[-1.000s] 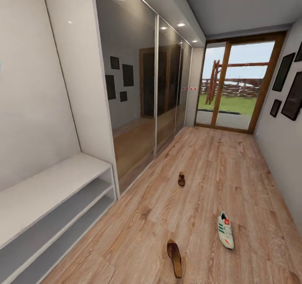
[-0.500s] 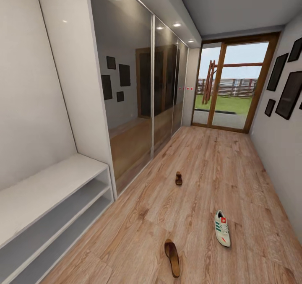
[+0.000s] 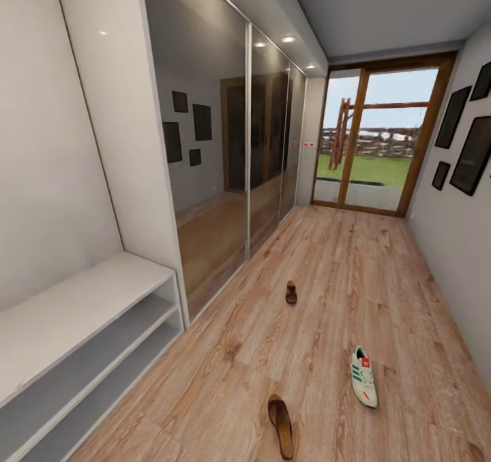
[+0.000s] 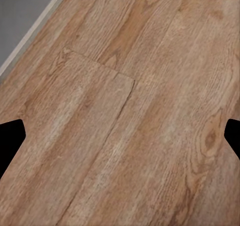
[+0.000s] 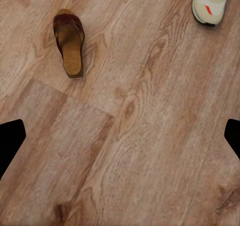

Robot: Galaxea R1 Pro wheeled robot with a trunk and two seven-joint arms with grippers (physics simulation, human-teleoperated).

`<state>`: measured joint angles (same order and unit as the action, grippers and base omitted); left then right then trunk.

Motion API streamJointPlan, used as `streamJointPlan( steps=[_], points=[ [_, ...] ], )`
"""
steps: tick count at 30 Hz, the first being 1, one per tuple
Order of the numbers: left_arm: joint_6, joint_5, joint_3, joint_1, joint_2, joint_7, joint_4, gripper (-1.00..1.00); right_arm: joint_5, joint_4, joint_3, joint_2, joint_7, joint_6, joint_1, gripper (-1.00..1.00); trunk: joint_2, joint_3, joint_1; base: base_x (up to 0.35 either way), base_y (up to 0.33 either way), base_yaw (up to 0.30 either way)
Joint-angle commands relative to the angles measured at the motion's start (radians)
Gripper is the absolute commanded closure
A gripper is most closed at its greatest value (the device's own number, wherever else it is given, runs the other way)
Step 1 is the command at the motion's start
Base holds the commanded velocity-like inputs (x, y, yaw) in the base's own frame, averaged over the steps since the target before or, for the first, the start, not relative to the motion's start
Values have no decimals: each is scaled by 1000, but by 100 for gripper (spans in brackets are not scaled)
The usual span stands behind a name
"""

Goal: Pick up the two gym shoes and the two sandals from the corridor floor and place them onto the hallstand (shoe rack) in the corridor, making sure they are on the rack and not on the floor. Arrange them so the two gym shoes are next to each other and the two sandals are next to each other.

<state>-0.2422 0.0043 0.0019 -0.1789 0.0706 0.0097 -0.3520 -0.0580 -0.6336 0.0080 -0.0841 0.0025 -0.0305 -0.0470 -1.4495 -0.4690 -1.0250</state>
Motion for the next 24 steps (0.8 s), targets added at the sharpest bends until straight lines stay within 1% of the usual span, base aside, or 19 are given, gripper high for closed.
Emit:
streamJointPlan(
  steps=[1, 5, 6, 8, 9, 10, 12, 13, 14, 16, 17, 18, 21, 24],
  points=[
    [-3, 0, 0, -1, 0, 1, 1, -100, -7, -2, 1, 0, 2, -3, 0, -100, -1, -1, 0, 11, 0, -38],
    [-3, 0, 0, -1, 0, 0, 0, -100, -8, -4, 1, 1, 3, -3, 0, -100, -1, 0, 0, 6, 0, -43],
    [4, 1, 0, -9, 1, -12, -6, -100, -7, -17, 0, 1, 3, -1, 0, -100, -1, 0, 0, 0, 0, -3],
    [6, 1, 0, -11, 0, -12, -7, -100, -7, -22, 0, 1, 2, -1, 0, -100, -1, 0, 0, 0, 0, -3],
    [11, 3, 0, -29, -7, -15, -16, -100, -7, -52, 0, 1, 0, 1, -3, -100, -1, 0, 0, 0, 0, -1],
    [17, 6, -2, -86, -13, -17, -22, -100, -6, -111, 0, 2, -1, 6, -14, -100, -1, 0, 0, 0, 0, 0],
    [23, 7, -1, -124, -14, -21, -21, -100, -5, -143, 0, 2, -1, 10, -26, -100, -1, 0, 0, 0, 0, 0],
    [34, 7, -1, -162, -15, -24, -19, -100, -5, -170, 0, 2, -2, 16, -42, -100, -1, 0, 0, 0, 0, 0],
    [43, 7, -1, -179, -16, -26, -18, -100, -5, -181, 0, 3, -2, 20, -52, -100, -1, 0, 0, 0, 0, 0],
    [65, 8, -1, -211, -16, -28, -18, -100, -5, -196, 0, 3, -3, 35, -74, -100, -1, 0, 0, 0, 0, 0],
    [65, 8, -1, -211, -16, -28, -18, -100, -5, -196, 0, 3, -3, 35, -74, -100, -1, 0, 0, 0, 0, 0],
    [78, 8, -1, -225, -16, -29, -18, -100, -5, -202, 0, 3, -3, 47, -87, -100, -1, 0, 0, 0, 0, 0],
    [116, 8, 0, -260, -16, -31, -22, -100, -5, -211, 1, 3, -4, 94, -132, -100, -1, 0, 0, 0, 0, 0],
    [143, 9, 0, -283, -16, -32, -27, -100, -5, -214, 1, 6, -5, 156, -182, -100, -1, 0, 0, 0, 0, 0]
  ],
)
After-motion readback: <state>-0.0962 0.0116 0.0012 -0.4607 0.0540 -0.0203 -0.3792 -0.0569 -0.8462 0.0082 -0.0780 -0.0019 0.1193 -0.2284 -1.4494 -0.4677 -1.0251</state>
